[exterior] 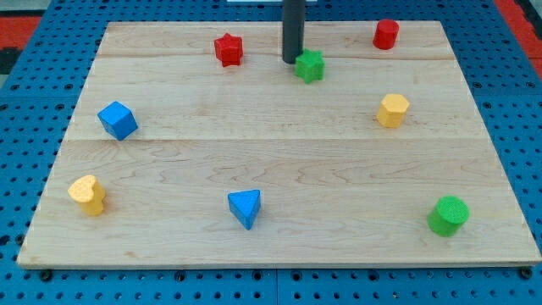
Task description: Push the red star to the top center
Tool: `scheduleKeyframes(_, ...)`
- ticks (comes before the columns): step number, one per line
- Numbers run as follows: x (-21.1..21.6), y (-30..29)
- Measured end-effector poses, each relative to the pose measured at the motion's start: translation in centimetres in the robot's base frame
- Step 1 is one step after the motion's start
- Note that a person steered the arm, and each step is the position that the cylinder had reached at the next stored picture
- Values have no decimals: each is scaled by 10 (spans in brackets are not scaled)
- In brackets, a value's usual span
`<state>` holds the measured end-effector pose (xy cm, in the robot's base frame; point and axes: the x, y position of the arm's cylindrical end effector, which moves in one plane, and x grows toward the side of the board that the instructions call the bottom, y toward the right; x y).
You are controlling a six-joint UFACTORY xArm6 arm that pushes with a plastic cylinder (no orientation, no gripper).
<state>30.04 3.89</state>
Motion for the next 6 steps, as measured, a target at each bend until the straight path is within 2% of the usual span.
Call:
scheduleKeyframes(1,29,-86)
scheduleKeyframes(2,5,-155)
scheduleKeyframes(3,-30,-145)
scheduleKeyframes(4,-31,-114)
scheduleKeyframes(6,-25,17)
